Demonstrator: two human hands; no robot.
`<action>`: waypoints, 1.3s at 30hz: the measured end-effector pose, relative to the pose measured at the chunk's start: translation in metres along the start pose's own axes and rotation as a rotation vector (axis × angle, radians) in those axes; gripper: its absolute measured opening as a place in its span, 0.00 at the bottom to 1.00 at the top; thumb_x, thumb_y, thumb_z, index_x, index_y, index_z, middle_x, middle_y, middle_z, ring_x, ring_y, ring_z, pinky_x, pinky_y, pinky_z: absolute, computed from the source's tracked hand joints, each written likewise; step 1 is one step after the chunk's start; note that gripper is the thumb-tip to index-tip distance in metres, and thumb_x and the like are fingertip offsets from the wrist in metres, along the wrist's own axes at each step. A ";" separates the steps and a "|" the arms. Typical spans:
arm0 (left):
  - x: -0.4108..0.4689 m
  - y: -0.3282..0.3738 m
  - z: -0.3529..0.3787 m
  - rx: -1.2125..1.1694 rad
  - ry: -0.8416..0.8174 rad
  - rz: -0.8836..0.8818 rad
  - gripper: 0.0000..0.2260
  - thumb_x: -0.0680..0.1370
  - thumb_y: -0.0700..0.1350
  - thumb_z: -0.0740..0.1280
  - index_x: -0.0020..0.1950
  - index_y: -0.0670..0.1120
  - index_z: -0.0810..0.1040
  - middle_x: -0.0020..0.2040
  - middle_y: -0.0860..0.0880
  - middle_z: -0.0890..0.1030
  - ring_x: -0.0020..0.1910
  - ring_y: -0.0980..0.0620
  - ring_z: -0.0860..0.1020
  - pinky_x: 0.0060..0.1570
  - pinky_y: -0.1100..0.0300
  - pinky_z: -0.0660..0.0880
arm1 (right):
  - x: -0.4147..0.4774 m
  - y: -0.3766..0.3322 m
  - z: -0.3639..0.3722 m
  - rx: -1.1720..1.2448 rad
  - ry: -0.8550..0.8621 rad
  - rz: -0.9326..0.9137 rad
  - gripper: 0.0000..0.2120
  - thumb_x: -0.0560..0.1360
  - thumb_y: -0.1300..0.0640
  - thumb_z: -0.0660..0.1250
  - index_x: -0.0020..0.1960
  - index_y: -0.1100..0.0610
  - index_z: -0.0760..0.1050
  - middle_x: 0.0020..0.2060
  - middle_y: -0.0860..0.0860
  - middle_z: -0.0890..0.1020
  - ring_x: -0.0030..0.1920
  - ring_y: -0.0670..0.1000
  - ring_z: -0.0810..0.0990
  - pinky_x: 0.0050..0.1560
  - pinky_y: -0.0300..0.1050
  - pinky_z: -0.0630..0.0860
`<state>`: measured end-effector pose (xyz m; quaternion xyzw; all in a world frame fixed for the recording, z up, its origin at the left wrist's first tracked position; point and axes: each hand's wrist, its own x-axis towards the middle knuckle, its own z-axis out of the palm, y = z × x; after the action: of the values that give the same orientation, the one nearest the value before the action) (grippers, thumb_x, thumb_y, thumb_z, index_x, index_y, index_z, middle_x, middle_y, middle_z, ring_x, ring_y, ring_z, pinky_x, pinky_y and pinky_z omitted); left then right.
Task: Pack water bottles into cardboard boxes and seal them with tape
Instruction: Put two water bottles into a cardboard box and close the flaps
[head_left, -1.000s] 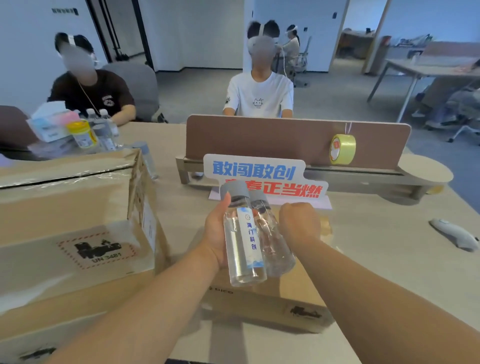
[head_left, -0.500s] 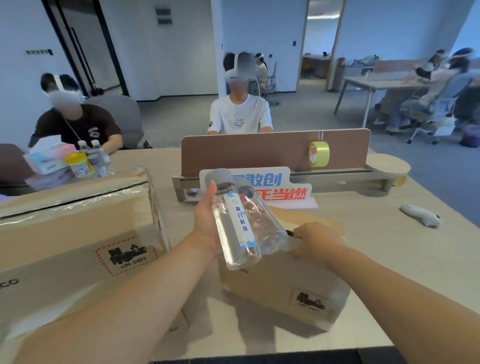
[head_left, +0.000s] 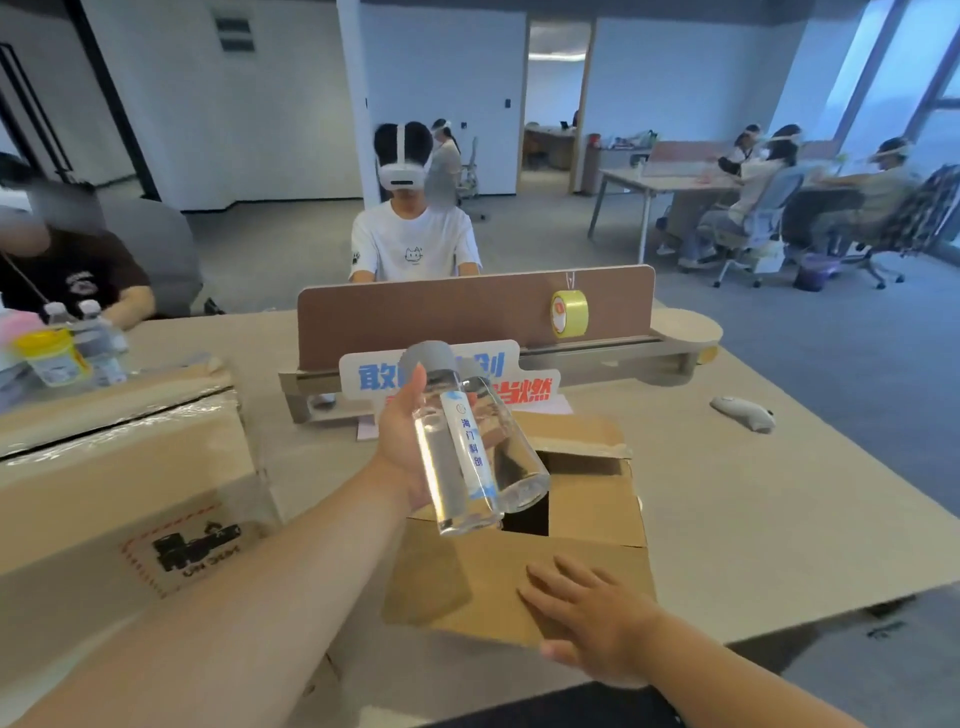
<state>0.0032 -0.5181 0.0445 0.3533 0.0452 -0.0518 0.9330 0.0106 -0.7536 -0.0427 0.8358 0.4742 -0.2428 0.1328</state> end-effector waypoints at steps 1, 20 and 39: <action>0.007 -0.005 -0.007 0.004 0.022 0.002 0.43 0.65 0.66 0.69 0.74 0.43 0.67 0.60 0.40 0.76 0.54 0.39 0.78 0.55 0.46 0.76 | 0.001 0.002 0.001 0.034 0.001 0.010 0.42 0.65 0.28 0.33 0.77 0.42 0.40 0.77 0.43 0.42 0.77 0.53 0.37 0.75 0.56 0.45; 0.080 -0.045 -0.104 -0.013 0.070 -0.199 0.28 0.64 0.58 0.77 0.55 0.41 0.77 0.47 0.42 0.79 0.46 0.42 0.77 0.52 0.48 0.72 | 0.124 0.139 -0.075 0.391 0.644 0.532 0.34 0.79 0.51 0.57 0.77 0.47 0.40 0.77 0.49 0.41 0.71 0.59 0.64 0.60 0.54 0.76; 0.139 -0.035 -0.106 0.157 0.394 -0.378 0.19 0.67 0.57 0.68 0.40 0.40 0.82 0.38 0.42 0.81 0.36 0.44 0.80 0.45 0.54 0.74 | 0.237 0.207 -0.104 0.391 0.163 0.456 0.47 0.72 0.31 0.58 0.77 0.49 0.33 0.76 0.54 0.35 0.75 0.64 0.34 0.74 0.63 0.47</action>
<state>0.1315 -0.4834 -0.0742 0.4130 0.2867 -0.1586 0.8498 0.3197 -0.6407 -0.0825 0.9470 0.2280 -0.2254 -0.0180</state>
